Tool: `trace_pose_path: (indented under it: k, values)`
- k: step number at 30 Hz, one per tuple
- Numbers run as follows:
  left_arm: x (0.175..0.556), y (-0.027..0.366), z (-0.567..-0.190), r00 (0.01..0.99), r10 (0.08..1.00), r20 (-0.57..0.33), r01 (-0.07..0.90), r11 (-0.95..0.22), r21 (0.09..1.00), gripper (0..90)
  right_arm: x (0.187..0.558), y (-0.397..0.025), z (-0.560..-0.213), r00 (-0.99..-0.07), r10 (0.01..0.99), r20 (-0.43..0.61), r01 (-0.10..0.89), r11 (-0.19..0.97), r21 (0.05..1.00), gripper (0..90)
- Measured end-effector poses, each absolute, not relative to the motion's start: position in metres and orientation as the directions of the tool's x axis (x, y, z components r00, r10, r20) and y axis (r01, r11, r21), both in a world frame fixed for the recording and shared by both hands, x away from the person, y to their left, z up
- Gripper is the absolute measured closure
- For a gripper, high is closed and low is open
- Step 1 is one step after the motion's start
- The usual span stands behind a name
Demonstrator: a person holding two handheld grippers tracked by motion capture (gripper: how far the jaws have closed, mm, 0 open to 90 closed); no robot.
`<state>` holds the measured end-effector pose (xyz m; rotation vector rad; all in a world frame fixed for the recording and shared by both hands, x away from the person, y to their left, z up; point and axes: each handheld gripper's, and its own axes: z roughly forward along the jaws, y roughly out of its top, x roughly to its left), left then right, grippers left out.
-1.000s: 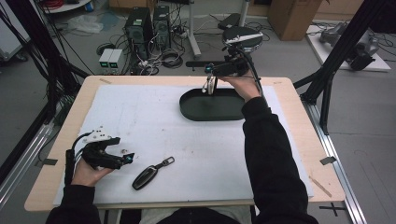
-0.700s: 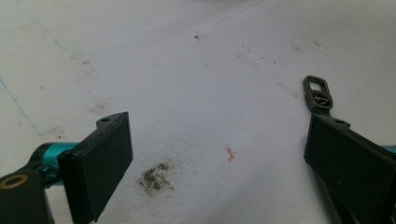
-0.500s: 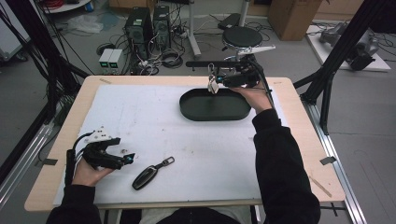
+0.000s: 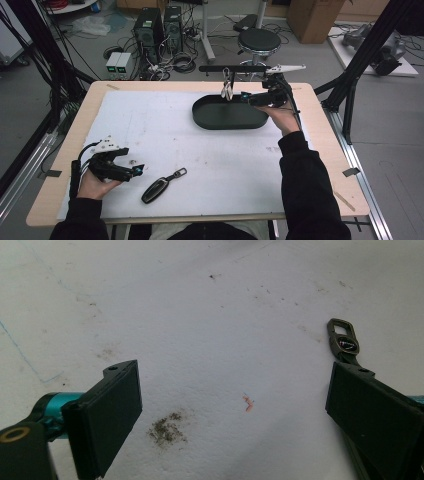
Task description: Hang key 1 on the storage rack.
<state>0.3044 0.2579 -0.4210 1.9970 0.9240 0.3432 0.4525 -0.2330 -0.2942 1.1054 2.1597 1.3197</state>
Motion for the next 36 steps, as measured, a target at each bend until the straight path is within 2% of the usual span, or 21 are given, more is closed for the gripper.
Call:
trace_pose_path:
  k: [21, 36]
  values:
    - [0.304, 0.258, -0.421, 0.679, 0.726, -0.110, 0.481, -0.326, 0.814, 8.3, 0.426, -0.243, -0.323, -0.627, 0.777, 0.050, 0.414, 0.278, 0.867, 0.8]
    - [0.303, 0.257, -0.421, 0.680, 0.724, -0.115, 0.483, -0.324, 0.813, 8.3, 0.406, -0.258, -0.349, -0.614, 0.783, 0.102, 0.465, 0.254, 0.848, 0.8]
